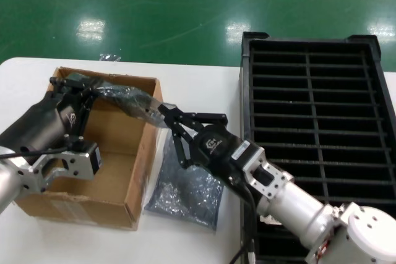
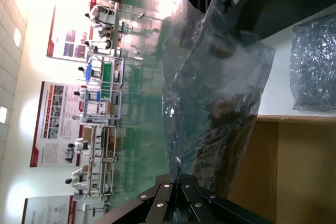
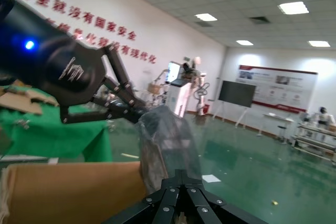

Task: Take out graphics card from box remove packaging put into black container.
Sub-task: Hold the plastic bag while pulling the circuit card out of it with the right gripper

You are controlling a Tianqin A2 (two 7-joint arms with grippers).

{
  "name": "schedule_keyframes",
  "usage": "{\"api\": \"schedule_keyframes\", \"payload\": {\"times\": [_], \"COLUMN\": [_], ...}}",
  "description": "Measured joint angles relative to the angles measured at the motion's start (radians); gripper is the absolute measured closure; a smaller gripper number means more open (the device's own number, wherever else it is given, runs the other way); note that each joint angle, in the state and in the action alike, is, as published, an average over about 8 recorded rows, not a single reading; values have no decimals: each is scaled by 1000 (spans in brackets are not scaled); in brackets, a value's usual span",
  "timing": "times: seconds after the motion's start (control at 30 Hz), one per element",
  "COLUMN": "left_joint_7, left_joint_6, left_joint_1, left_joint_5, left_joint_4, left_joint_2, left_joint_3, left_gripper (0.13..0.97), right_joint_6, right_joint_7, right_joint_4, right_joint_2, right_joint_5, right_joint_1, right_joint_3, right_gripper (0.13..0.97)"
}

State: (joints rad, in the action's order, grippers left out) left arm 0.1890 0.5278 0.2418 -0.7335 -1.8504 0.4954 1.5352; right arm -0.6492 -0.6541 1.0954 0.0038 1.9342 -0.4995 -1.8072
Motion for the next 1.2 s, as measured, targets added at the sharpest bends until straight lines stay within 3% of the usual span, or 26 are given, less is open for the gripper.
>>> {"api": "schedule_keyframes", "payload": {"times": [0.5,1.2], "left_joint_7": [0,0], "left_joint_6": [0,0], "left_joint_1": [0,0], "left_joint_5": [0,0], "left_joint_4": [0,0], "left_joint_2": [0,0], "left_joint_3": [0,0], "left_gripper": [958,958], "right_joint_6": [-49,-6], "right_joint_7": [-82,-147], "right_joint_4": [-141,-185], "right_joint_2": [-3,-3], "right_joint_5": [0,52], "right_joint_1": [-105,-125], "right_joint_3": [-68,-111], "right_gripper": [962,963]}}
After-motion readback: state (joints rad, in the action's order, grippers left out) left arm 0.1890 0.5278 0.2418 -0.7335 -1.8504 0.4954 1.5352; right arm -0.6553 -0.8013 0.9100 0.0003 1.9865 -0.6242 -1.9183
